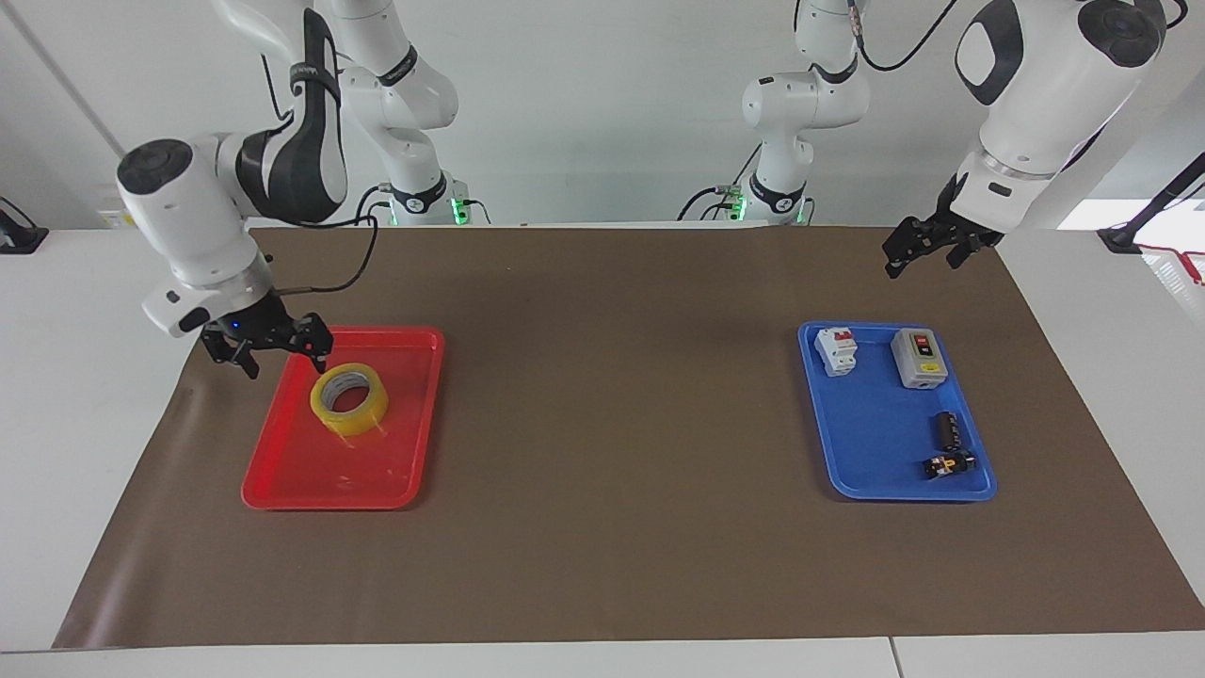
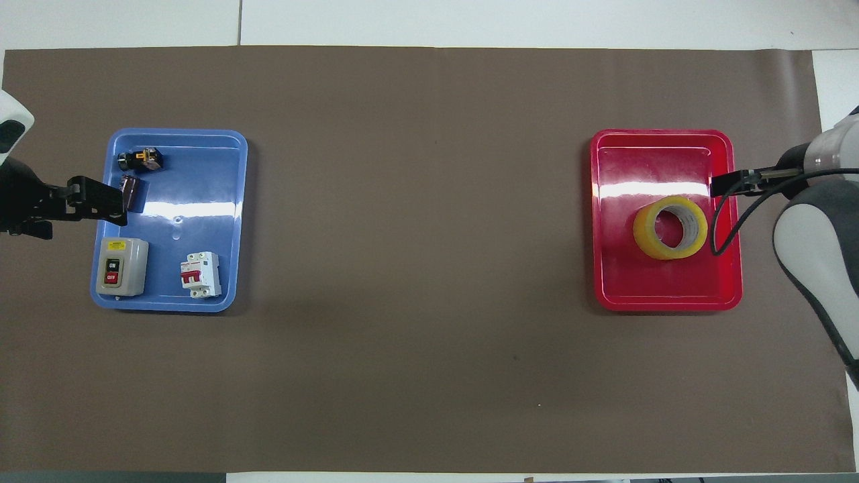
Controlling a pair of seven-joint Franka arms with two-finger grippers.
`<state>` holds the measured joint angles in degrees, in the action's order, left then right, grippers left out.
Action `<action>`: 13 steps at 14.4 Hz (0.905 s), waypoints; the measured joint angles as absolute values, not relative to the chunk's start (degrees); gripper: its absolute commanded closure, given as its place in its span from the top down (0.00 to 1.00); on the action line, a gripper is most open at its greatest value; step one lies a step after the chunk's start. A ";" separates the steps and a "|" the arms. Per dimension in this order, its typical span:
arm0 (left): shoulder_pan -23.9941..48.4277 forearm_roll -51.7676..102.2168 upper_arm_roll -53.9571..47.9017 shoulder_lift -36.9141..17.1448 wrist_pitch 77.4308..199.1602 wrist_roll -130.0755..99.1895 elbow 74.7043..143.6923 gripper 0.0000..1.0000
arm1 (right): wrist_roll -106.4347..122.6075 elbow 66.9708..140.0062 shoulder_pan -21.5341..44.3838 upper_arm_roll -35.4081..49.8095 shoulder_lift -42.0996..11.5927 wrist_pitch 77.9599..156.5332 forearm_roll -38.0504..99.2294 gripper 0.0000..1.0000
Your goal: Place and move tape with both arms
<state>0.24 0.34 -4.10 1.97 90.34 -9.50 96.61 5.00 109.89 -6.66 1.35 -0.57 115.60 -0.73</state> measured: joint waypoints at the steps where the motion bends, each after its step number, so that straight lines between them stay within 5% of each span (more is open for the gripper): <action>1: 0.24 0.34 -4.10 1.97 90.34 -9.50 96.61 1.00 | 2.98 108.69 -6.46 1.48 1.32 111.72 -0.83 1.00; 8: 0.24 0.34 -4.10 1.97 90.34 -9.50 96.61 1.00 | -8.40 88.35 -5.11 1.81 3.24 83.28 -1.00 1.00; 13: 0.24 0.34 -4.10 1.97 90.34 -9.50 96.61 1.00 | -8.33 87.38 -4.47 1.90 1.41 81.33 -0.98 1.00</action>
